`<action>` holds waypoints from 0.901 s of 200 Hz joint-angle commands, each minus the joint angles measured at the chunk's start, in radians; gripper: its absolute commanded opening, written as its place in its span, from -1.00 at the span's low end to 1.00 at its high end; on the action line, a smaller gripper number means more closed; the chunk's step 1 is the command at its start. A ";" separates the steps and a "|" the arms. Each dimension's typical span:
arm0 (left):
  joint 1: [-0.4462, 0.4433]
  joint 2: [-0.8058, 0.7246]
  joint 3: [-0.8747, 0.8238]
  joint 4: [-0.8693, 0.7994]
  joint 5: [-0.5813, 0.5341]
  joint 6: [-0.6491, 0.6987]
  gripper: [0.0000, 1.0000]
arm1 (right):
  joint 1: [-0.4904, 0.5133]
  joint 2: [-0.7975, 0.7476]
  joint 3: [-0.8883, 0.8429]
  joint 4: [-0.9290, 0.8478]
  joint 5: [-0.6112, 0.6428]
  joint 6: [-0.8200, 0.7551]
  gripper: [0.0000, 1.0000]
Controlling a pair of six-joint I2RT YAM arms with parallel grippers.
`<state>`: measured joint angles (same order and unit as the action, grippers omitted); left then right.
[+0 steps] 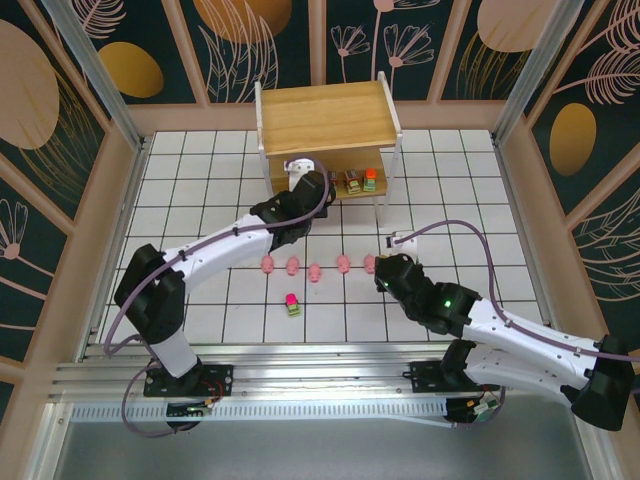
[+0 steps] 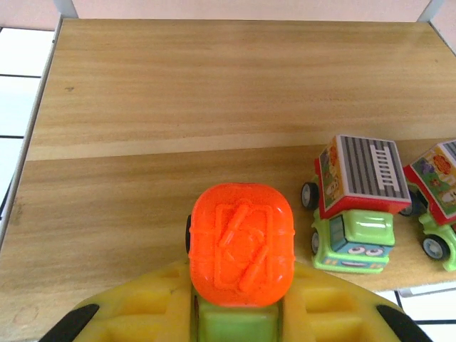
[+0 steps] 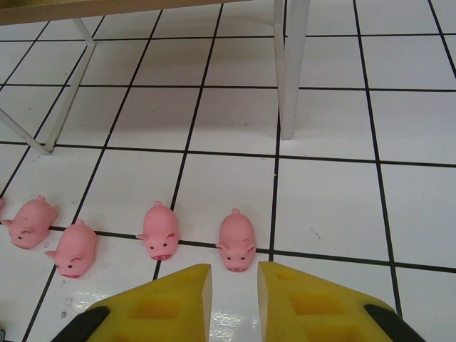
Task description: Place and organize the plastic toys onto the shelf
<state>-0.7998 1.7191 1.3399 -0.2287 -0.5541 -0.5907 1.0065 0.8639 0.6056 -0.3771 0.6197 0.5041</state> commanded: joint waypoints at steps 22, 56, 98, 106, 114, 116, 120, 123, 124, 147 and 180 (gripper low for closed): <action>0.011 0.045 0.022 0.045 0.000 -0.002 -0.54 | -0.008 -0.012 -0.016 0.014 0.000 -0.003 -0.51; 0.010 0.058 0.018 0.059 -0.018 -0.004 -0.55 | -0.008 -0.012 -0.016 0.012 -0.002 -0.003 -0.51; 0.010 0.069 0.023 0.068 -0.026 -0.003 -0.55 | -0.008 -0.009 -0.017 0.014 -0.003 -0.004 -0.51; 0.010 0.072 0.024 0.070 -0.027 -0.002 -0.54 | -0.008 -0.008 -0.017 0.015 -0.005 -0.005 -0.51; 0.011 0.074 0.023 0.073 -0.027 -0.002 -0.53 | -0.008 -0.008 -0.016 0.015 -0.006 -0.006 -0.51; 0.011 0.075 0.022 0.074 -0.027 -0.001 -0.53 | -0.008 -0.008 -0.016 0.015 -0.006 -0.006 -0.51; 0.010 0.076 0.022 0.076 -0.026 -0.001 -0.53 | -0.008 -0.008 -0.017 0.015 -0.006 -0.006 -0.51; 0.010 0.076 0.022 0.078 -0.026 -0.003 -0.53 | -0.008 -0.007 -0.017 0.016 -0.006 -0.006 -0.51; 0.010 0.076 0.022 0.078 -0.026 -0.002 -0.52 | -0.008 -0.007 -0.017 0.016 -0.006 -0.006 -0.51; 0.010 0.080 0.025 0.081 -0.017 -0.001 -0.44 | -0.009 -0.006 -0.016 0.017 -0.008 -0.007 -0.51; 0.011 0.082 0.028 0.089 -0.006 0.003 -0.26 | -0.009 -0.006 -0.018 0.020 -0.011 -0.009 -0.51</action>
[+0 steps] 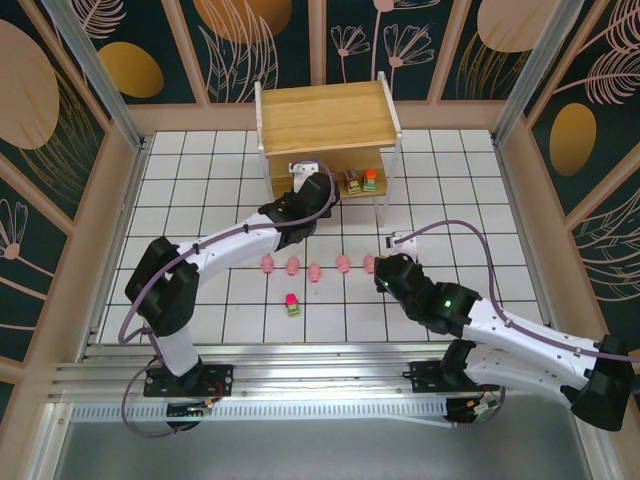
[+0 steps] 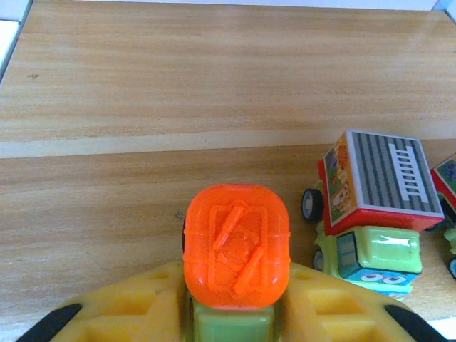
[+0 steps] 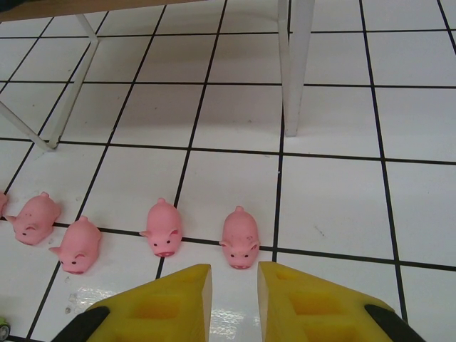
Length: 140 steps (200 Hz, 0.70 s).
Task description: Place and organize the plastic toys onto the shelf
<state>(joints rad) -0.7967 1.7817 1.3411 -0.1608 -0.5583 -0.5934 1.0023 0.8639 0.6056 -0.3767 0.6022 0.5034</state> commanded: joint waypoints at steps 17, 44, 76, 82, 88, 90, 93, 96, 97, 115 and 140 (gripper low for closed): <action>0.007 0.017 0.028 0.021 -0.008 0.007 -0.20 | -0.005 -0.006 -0.018 0.019 0.005 -0.008 -0.51; 0.007 0.003 0.027 0.019 -0.018 0.009 -0.12 | -0.005 -0.006 -0.018 0.020 0.000 -0.009 -0.51; 0.007 -0.016 0.018 0.021 -0.017 0.012 -0.08 | -0.005 -0.005 -0.017 0.021 -0.001 -0.009 -0.51; 0.007 -0.021 0.015 0.021 -0.015 0.013 -0.08 | -0.005 -0.003 -0.018 0.021 0.000 -0.009 -0.51; 0.007 -0.026 0.010 0.024 -0.013 0.014 -0.08 | -0.005 -0.004 -0.018 0.021 0.000 -0.009 -0.51; 0.007 -0.029 0.007 0.025 -0.011 0.014 -0.08 | -0.004 -0.004 -0.018 0.021 0.000 -0.009 -0.51; 0.007 -0.032 0.004 0.029 -0.010 0.015 -0.07 | -0.005 -0.004 -0.018 0.021 -0.001 -0.009 -0.51; 0.007 -0.037 0.000 0.033 -0.008 0.015 -0.07 | -0.005 -0.004 -0.018 0.021 -0.002 -0.009 -0.51; 0.007 -0.038 -0.002 0.034 -0.007 0.016 -0.07 | -0.004 -0.005 -0.018 0.021 -0.003 -0.009 -0.51; 0.007 -0.062 -0.029 0.057 0.001 0.017 -0.05 | -0.005 -0.004 -0.020 0.027 -0.016 -0.016 -0.51; 0.006 -0.106 -0.040 0.060 0.016 0.018 -0.02 | -0.005 -0.003 -0.020 0.028 -0.018 -0.017 -0.51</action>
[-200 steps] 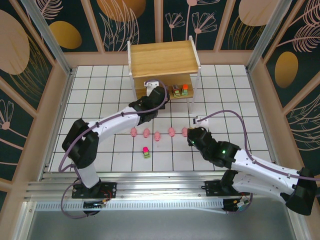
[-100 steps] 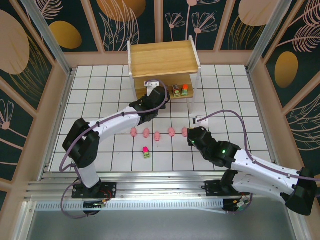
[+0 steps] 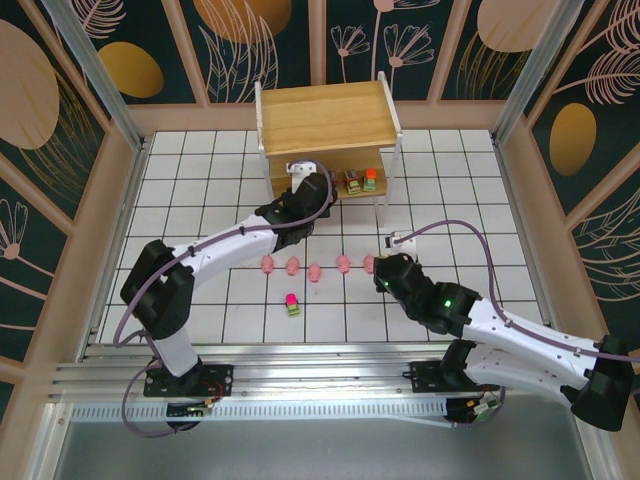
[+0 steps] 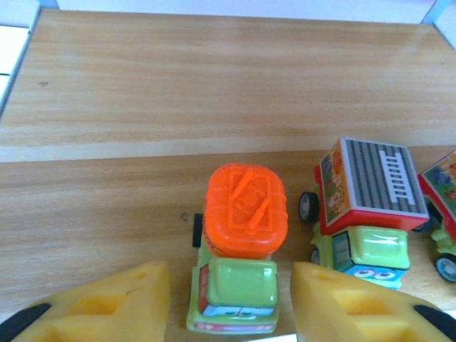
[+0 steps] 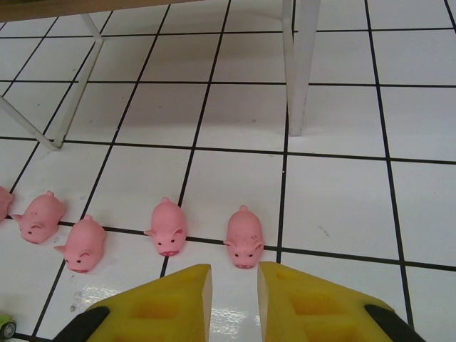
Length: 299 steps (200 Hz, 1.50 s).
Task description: Place and organize the plastic toys onto the shelf
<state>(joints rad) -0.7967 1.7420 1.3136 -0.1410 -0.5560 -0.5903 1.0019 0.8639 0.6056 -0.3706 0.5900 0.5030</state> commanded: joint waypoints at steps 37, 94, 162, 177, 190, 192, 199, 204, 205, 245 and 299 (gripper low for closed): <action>0.000 -0.090 -0.035 0.053 0.043 0.021 0.02 | -0.005 -0.002 -0.020 0.021 -0.004 -0.016 -0.51; -0.046 -0.133 -0.086 0.049 0.048 0.027 0.05 | -0.005 0.003 -0.018 0.025 -0.013 -0.021 -0.50; -0.095 -0.270 -0.257 0.022 0.022 0.035 0.06 | 0.042 0.052 -0.005 0.024 -0.003 -0.018 -0.40; -0.105 -0.319 -0.313 0.021 0.014 0.036 0.06 | 0.053 0.074 -0.003 0.027 0.002 -0.010 -0.36; -0.112 -0.363 -0.369 0.013 0.000 0.028 0.07 | 0.067 0.096 -0.003 0.038 0.002 0.001 -0.32; -0.112 -0.370 -0.378 0.012 -0.002 0.028 0.07 | 0.068 0.099 -0.002 0.040 0.002 0.002 -0.31; -0.114 -0.394 -0.409 0.009 -0.005 0.023 0.07 | 0.079 0.112 -0.001 0.049 0.001 0.010 -0.29; -0.113 -0.412 -0.430 0.007 -0.006 0.020 0.09 | 0.089 0.122 0.000 0.056 0.002 0.015 -0.28; -0.114 -0.416 -0.434 0.006 -0.007 0.019 0.08 | 0.091 0.124 0.000 0.057 0.002 0.016 -0.27; -0.114 -0.544 -0.588 -0.004 -0.017 0.012 0.15 | 0.176 0.230 0.024 0.109 0.031 0.066 -0.10; -0.114 -0.665 -0.747 -0.010 -0.046 -0.020 0.48 | 0.278 0.403 0.095 0.171 0.063 0.127 0.00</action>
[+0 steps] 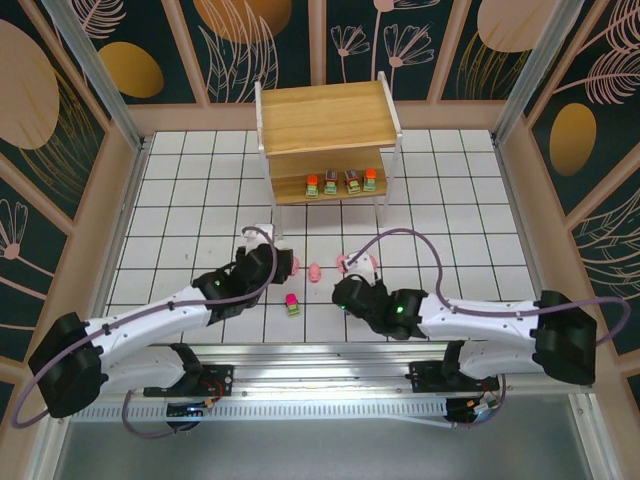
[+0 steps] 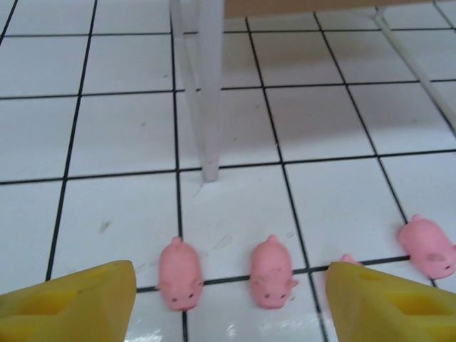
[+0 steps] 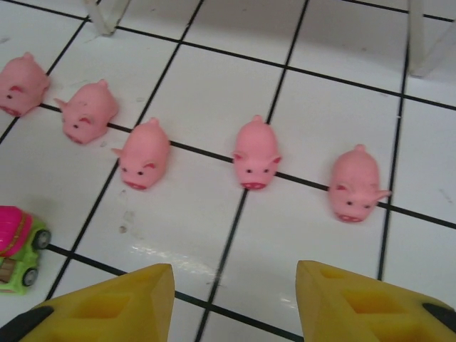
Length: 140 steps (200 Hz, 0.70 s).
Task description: Place and organize the plastic toys onto the shelf
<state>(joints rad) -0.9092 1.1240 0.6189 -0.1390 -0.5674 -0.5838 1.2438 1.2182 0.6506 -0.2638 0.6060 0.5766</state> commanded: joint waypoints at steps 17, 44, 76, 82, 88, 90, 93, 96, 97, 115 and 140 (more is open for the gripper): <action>-0.001 -0.076 -0.091 -0.007 -0.038 -0.041 0.57 | 0.062 0.099 0.069 0.093 0.039 0.070 0.01; -0.002 -0.095 -0.134 -0.008 -0.052 -0.056 0.67 | 0.097 0.186 0.119 0.104 0.037 0.094 0.01; 0.000 -0.112 -0.173 0.003 -0.053 -0.068 0.77 | 0.130 0.259 0.168 0.121 0.030 0.115 0.02; 0.001 -0.117 -0.179 0.005 -0.052 -0.071 0.78 | 0.134 0.269 0.174 0.123 0.027 0.120 0.02; 0.002 -0.123 -0.188 0.008 -0.051 -0.073 0.81 | 0.138 0.278 0.183 0.124 0.025 0.125 0.02; 0.003 -0.126 -0.190 0.009 -0.050 -0.073 0.82 | 0.140 0.283 0.185 0.124 0.025 0.129 0.02; 0.004 -0.129 -0.195 0.011 -0.049 -0.073 0.83 | 0.141 0.289 0.189 0.123 0.025 0.132 0.02; 0.005 -0.132 -0.199 0.012 -0.047 -0.073 0.84 | 0.142 0.294 0.193 0.122 0.024 0.136 0.02; 0.006 -0.133 -0.200 0.012 -0.046 -0.073 0.84 | 0.143 0.295 0.195 0.121 0.023 0.138 0.02; 0.024 -0.162 -0.226 0.013 -0.031 -0.074 0.93 | 0.147 0.326 0.212 0.119 0.016 0.162 0.02; 0.063 -0.218 -0.255 0.022 0.013 -0.068 0.98 | 0.156 0.374 0.238 0.119 0.003 0.187 0.02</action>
<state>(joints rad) -0.8768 0.9569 0.3912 -0.1337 -0.5808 -0.6449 1.3849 1.5463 0.8474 -0.1562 0.6010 0.7052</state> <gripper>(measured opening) 0.984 0.511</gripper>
